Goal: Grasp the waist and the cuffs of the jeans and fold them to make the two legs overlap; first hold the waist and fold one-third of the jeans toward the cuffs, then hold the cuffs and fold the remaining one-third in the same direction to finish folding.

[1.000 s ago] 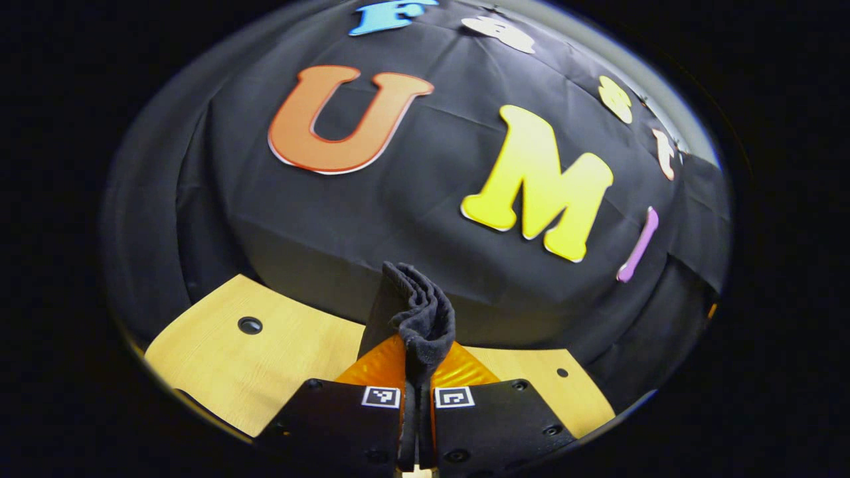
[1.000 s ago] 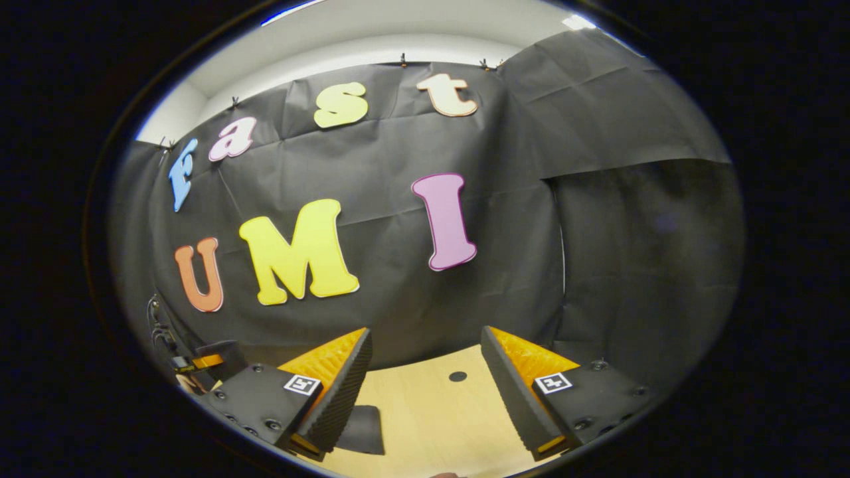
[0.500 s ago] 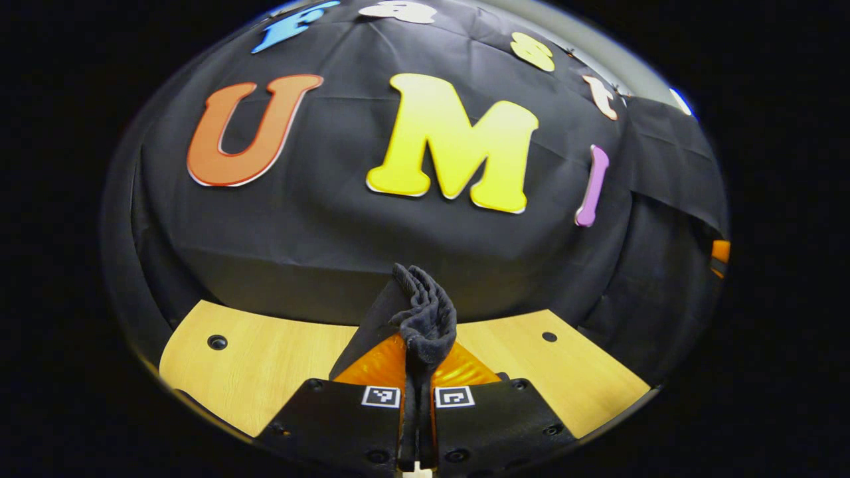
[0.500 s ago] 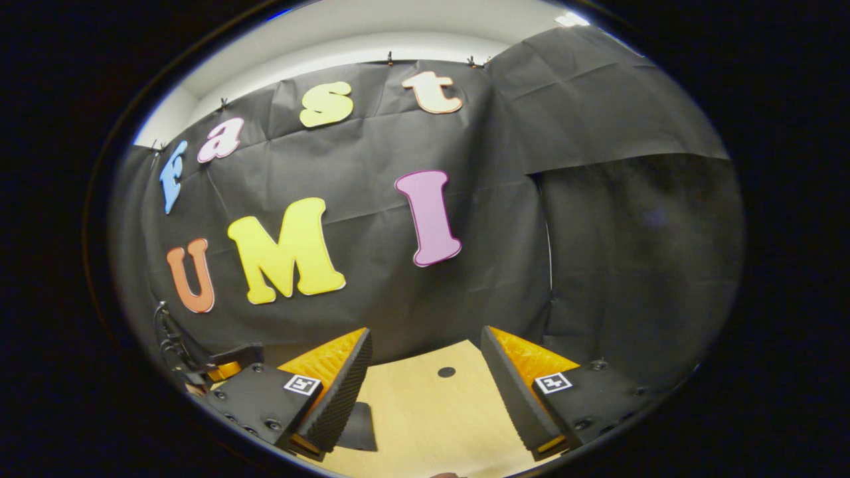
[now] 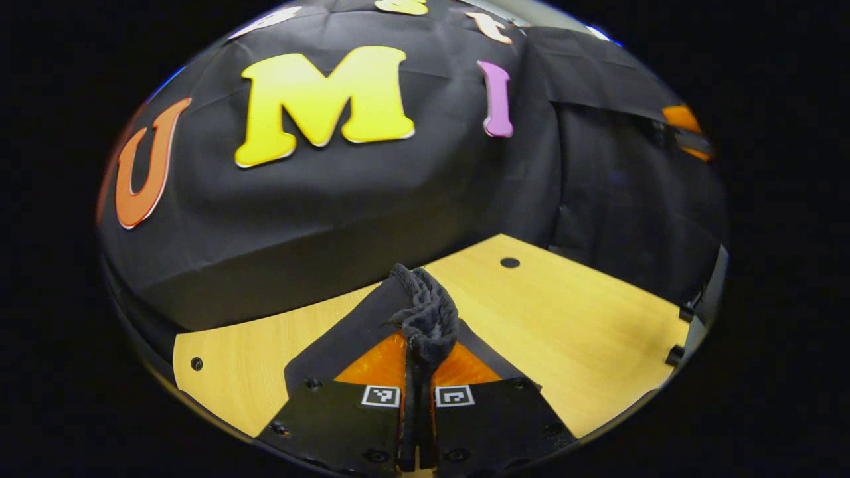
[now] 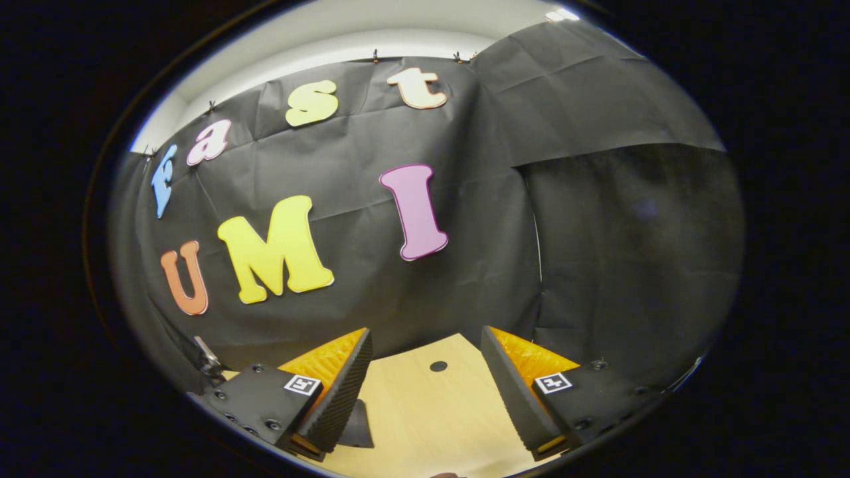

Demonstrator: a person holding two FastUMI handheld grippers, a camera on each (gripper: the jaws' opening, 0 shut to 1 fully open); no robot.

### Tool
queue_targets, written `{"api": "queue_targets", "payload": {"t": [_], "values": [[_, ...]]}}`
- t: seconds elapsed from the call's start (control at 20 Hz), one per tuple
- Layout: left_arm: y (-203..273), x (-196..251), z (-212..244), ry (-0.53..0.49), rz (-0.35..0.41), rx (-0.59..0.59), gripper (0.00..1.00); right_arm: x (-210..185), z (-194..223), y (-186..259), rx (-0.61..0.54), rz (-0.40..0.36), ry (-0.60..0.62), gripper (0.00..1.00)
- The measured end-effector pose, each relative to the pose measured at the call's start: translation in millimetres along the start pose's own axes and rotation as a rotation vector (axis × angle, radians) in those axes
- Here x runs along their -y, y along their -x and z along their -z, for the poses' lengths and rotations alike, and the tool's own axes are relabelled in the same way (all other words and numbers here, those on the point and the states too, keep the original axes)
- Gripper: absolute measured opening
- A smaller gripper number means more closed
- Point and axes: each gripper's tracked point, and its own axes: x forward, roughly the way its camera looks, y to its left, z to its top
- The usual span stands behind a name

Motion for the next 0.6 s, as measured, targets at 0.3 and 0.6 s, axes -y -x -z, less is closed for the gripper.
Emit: {"api": "queue_targets", "payload": {"t": [0.3, 0.6], "values": [[-26.7, 42.9, 72.1, -0.166, 0.097, -0.180, 0.05, 5.1, 2.3, 2.5, -0.006, 0.008, -0.005, 0.98], [-29.0, 59.6, 109.0, -0.265, 0.121, -0.288, 0.06, 5.2, 8.8, 3.6, -0.024, 0.007, -0.021, 1.00]]}}
